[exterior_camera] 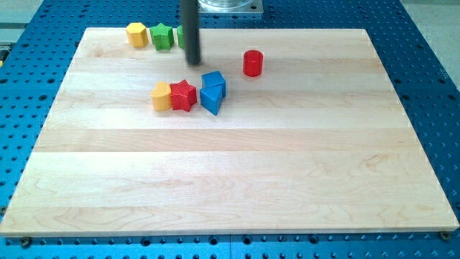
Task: Push the yellow heart to the top center of the board
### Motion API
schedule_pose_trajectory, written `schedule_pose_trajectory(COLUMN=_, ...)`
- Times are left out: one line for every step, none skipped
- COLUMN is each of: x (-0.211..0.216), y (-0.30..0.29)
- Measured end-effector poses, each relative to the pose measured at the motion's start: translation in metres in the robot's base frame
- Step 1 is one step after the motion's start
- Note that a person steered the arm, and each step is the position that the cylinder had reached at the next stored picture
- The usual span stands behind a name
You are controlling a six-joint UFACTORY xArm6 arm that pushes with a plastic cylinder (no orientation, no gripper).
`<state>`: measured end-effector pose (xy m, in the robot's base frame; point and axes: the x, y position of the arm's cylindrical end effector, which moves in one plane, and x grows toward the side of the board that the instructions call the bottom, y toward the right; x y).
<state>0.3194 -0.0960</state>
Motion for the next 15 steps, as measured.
schedule_pose_trajectory(x=0.078, y=-0.077)
schedule_pose_trajectory(x=0.131, y=-0.068)
schedule_pose_trajectory(x=0.083, y=-0.036)
schedule_pose_trajectory(x=0.03, y=-0.012)
schedule_pose_trajectory(x=0.041, y=-0.012)
schedule_pose_trajectory(x=0.062, y=0.003)
schedule_pose_trajectory(x=-0.005, y=0.025)
schedule_pose_trajectory(x=-0.019, y=0.054)
schedule_pose_trajectory(x=-0.036, y=0.077)
schedule_pose_trajectory(x=-0.025, y=0.067)
schedule_pose_trajectory(x=-0.023, y=0.025)
schedule_pose_trajectory(x=-0.054, y=0.056)
schedule_pose_trajectory(x=-0.075, y=0.075)
schedule_pose_trajectory(x=-0.076, y=0.073)
schedule_pose_trajectory(x=-0.065, y=0.068)
